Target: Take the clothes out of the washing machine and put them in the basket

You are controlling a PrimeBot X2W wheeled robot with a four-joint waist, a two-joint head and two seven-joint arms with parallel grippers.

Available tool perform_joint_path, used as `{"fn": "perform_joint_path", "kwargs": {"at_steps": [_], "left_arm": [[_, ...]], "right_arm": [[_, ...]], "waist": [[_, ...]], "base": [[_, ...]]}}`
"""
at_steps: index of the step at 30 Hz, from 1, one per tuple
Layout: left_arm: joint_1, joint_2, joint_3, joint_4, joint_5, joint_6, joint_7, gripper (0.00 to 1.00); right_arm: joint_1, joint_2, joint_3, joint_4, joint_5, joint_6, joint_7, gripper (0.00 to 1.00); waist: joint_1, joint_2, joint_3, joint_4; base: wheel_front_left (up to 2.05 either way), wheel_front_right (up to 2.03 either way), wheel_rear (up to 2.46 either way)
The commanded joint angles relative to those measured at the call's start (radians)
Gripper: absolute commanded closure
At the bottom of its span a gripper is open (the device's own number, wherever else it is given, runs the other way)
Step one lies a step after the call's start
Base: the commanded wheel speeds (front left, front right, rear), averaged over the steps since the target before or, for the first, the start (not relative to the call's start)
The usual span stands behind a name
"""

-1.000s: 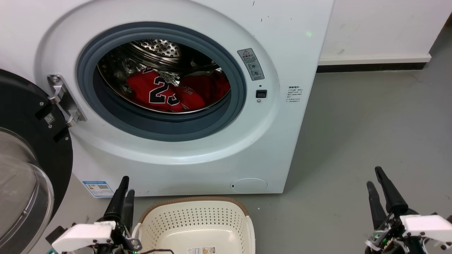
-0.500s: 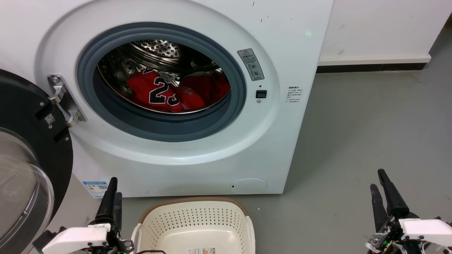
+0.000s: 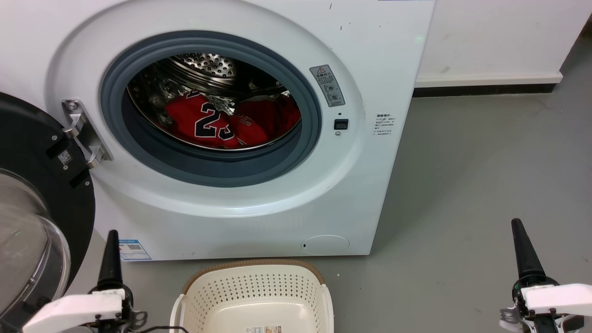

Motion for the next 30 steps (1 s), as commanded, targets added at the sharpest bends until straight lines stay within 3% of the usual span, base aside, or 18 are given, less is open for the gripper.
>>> {"fn": "perform_joint_path", "kwargs": {"at_steps": [1, 5, 10, 17, 30], "left_arm": [[-0.005, 0.003, 0.017, -0.04, 0.049, 0.01, -0.011, 0.0], [0.002, 0.003, 0.019, -0.112, 0.159, 0.048, -0.026, 0.0], [0.015, 0.003, -0.01, -0.188, 0.274, 0.14, -0.044, 0.0], [0.036, 0.003, -0.057, -0.27, 0.421, 0.219, -0.068, 0.0], [0.082, 0.003, -0.117, -0.328, 0.612, 0.223, -0.107, 0.0]], "right_arm": [[-0.014, -0.002, -0.007, -0.03, -0.056, 0.0, -0.011, 0.0], [-0.013, -0.002, -0.003, -0.072, -0.187, 0.0, -0.025, 0.0], [-0.005, -0.002, 0.041, -0.14, -0.345, 0.0, -0.043, 0.0], [0.009, -0.002, 0.071, -0.202, -0.516, 0.0, -0.067, 0.0], [0.033, -0.002, 0.127, -0.268, -0.84, 0.0, -0.107, 0.0]], "waist": [[0.0, 0.0, 0.0, -0.001], [0.0, 0.0, 0.0, -0.002], [0.0, 0.0, 0.0, -0.004], [0.0, 0.0, 0.0, -0.007], [0.0, 0.0, -0.003, -0.013]], "base": [[0.0, 0.0, 0.0], [0.0, 0.0, 0.0], [0.0, 0.0, 0.0], [0.0, 0.0, 0.0], [0.0, 0.0, 0.0]]}}
